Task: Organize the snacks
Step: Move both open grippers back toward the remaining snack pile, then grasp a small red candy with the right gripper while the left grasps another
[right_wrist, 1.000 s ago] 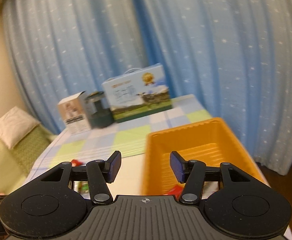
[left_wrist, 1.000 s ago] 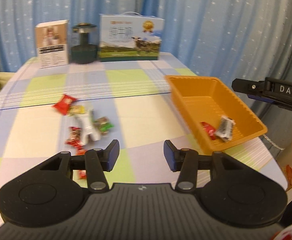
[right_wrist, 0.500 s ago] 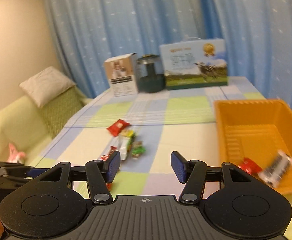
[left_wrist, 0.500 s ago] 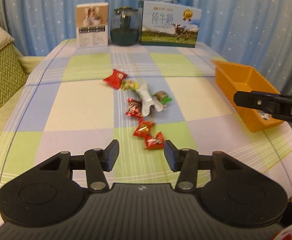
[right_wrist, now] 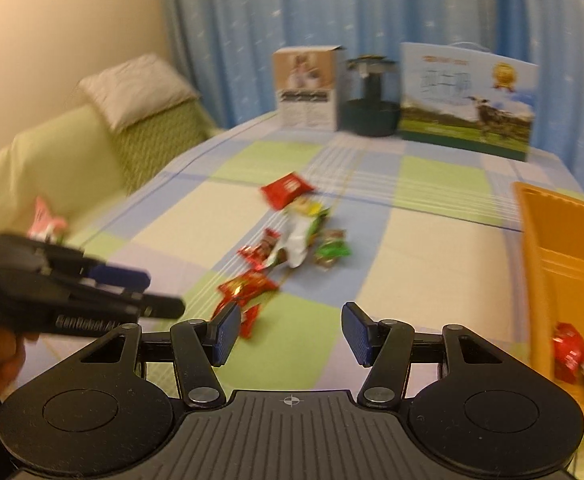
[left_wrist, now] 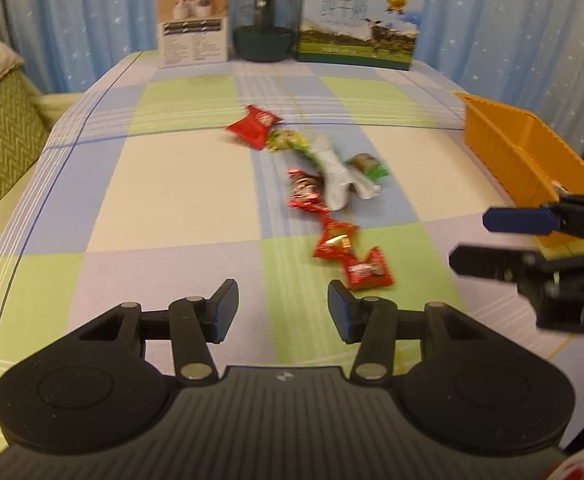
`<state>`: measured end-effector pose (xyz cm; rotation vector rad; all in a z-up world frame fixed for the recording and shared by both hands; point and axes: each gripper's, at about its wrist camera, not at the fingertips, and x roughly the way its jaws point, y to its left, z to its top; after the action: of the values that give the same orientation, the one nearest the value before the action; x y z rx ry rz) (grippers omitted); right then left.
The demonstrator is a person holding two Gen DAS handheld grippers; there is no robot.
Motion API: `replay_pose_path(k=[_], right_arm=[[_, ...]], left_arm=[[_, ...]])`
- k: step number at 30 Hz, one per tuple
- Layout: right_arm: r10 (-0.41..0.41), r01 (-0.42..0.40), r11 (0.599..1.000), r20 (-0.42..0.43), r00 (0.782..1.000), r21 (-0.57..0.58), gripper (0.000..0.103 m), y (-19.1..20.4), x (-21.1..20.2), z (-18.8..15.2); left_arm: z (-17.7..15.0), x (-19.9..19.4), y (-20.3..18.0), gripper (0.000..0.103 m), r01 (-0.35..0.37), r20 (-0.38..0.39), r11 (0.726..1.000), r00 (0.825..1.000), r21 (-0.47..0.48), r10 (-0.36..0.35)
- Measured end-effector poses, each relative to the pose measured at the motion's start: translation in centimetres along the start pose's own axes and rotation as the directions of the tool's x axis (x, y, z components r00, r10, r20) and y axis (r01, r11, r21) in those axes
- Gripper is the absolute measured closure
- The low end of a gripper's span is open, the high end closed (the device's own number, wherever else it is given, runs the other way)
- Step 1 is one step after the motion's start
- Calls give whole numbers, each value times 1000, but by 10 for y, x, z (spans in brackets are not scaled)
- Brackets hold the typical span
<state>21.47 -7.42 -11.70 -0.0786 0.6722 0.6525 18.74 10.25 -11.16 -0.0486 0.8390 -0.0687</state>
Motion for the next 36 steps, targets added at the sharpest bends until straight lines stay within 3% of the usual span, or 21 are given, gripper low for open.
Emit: replay_pose_path(k=[4,11,16,20,27,33,35,36], right_arm=[[19,-19,1000,-25,1000,9,47,8,17,-3],[12,0,984,-68,998,175,47,7,43,0],[6,2,983,-41,999,186,47,19,49,2],[-50,58,984,-46,998,168,47,32,59,1],[-90,97,985,-50,995,142,48,38,68,-5],[-68,76,984,-51,996,161,58,35,69,-4],[-74,80,987,-53,996,143,72,38,69,-4],[-75,81,987,-51,996,138,73,38,68,-3]], left_arm=[[0,5,18,58,-15,-4,997,1000,-80,15],[3,6,32,57,-25,10,988,1000,-151,27],[2,8,38,56,-42,7,982,999,-182,44],[3,5,40,51,-58,22,979,998,-195,64],[4,7,42,49,-55,19,974,998,-219,61],[4,9,38,47,-43,19,976,999,-215,48],[4,9,39,47,-44,18,975,999,-219,50],[4,10,39,47,-44,16,974,999,-221,49]])
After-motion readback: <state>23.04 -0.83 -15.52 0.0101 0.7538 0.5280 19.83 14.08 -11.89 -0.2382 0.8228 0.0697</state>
